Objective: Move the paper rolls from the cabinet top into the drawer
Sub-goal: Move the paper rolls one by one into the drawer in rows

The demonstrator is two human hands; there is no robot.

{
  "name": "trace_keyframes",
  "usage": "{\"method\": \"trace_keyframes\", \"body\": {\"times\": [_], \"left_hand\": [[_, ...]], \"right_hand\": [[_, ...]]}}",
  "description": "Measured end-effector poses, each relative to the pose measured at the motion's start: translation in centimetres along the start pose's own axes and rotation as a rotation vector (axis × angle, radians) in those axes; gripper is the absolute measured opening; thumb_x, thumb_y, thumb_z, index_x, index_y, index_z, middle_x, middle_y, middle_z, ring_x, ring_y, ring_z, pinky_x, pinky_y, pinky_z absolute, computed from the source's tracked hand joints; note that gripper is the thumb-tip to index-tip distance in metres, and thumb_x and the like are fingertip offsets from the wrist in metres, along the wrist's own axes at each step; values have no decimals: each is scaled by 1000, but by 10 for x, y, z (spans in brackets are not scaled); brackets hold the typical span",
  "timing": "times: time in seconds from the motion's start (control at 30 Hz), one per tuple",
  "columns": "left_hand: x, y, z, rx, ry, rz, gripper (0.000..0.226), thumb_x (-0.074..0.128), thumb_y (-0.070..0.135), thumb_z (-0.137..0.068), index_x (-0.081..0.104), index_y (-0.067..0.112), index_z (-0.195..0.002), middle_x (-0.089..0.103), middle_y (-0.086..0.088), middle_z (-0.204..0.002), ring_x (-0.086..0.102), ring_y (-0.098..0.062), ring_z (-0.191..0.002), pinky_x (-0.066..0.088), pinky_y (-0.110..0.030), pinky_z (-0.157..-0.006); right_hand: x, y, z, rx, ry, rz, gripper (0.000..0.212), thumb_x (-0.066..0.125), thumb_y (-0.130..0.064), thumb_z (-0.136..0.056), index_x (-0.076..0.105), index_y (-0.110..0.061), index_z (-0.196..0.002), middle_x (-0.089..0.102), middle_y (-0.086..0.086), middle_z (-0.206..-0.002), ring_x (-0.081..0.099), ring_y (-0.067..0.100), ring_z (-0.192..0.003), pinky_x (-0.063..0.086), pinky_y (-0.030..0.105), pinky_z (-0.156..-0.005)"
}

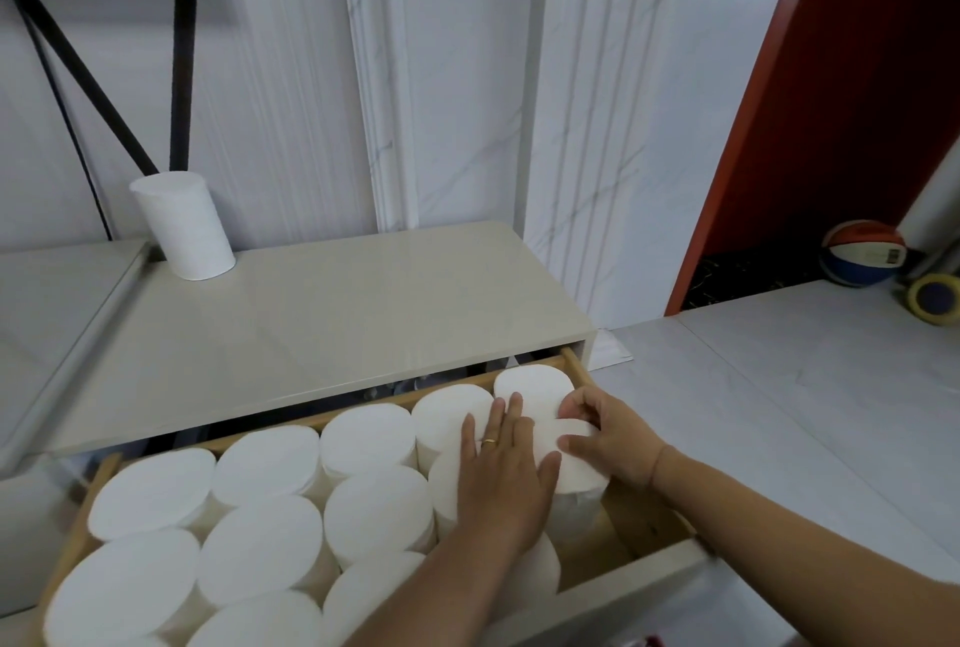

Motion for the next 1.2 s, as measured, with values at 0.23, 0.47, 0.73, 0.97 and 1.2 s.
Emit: {"method": "trace_keyframes", "body": {"times": [0.23,0.47,0.73,0.97,1.2], "left_hand": [[-3,-20,6,51,-44,61,71,23,60,-92,-5,27,-148,-6,7,-159,-13,-12,-144,-22,-34,-108],[-53,-106,12,51,129,97,63,25,54,-96,9,24,-149,10,5,-159,-2,-8,-144,-8,-31,-117],[-114,-228,6,-188,281,75,61,26,53,-96,15,24,-149,12,5,-159,0,-9,-145,-8,-29,-113],[-137,-302,0,-317,276,-12,67,19,59,-93,15,23,-149,13,3,-159,2,-14,-145,-4,-36,-116],[-123,-314,-5,-275,217,-121,80,-7,67,-81,1,25,-149,-3,4,-160,-10,-12,-144,-8,-37,-117]], "right_hand": [[-2,-8,-1,32,142,247,35,77,-32,-75,49,-28,-97,48,-2,-118,51,10,-92,42,14,-86],[10,-90,-27,-222,233,102,49,78,-34,-72,44,-32,-108,45,-8,-114,48,8,-102,37,18,-89],[106,-224,-119,-357,71,-175,57,74,-38,-78,46,-18,-124,48,0,-126,48,13,-115,40,24,-97],[186,-320,-210,-396,60,-257,78,77,-38,-75,36,-13,-136,42,6,-138,44,19,-127,37,33,-108],[240,-374,-277,-376,107,-330,93,78,-40,-72,25,-12,-144,35,9,-146,37,27,-133,34,43,-111]]}}
Point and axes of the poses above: each hand's wrist, its own z-axis away from the middle knuckle, its own x-axis out of the palm, y = z × x, the point moved 1 cm from there along -z, towards the middle knuckle
